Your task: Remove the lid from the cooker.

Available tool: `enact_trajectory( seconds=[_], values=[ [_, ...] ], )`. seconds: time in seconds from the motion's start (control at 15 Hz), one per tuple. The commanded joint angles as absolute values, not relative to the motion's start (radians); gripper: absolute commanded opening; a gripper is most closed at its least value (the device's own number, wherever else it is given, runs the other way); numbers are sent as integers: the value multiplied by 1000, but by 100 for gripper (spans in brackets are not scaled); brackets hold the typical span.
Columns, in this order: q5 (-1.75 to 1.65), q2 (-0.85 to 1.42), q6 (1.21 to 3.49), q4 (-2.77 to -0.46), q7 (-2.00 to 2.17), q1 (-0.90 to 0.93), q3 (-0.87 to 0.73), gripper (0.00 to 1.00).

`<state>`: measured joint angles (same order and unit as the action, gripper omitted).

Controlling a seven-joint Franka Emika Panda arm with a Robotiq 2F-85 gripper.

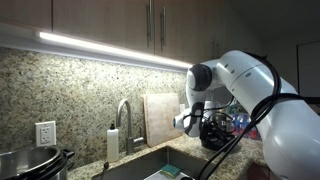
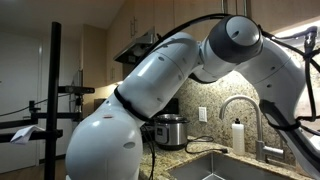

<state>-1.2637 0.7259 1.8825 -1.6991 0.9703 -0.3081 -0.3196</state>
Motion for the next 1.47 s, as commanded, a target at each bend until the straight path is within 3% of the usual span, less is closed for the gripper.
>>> enact_trajectory(
  seconds=[0.0,0.67,1.4],
  values=[
    [-1326,683,1870,-1738,955,-302,-325,36],
    [-1378,679,1861,-1752,951,-306,-318,98],
    [-1447,662,1905,-1776,862,-324,-304,100]
  ],
)
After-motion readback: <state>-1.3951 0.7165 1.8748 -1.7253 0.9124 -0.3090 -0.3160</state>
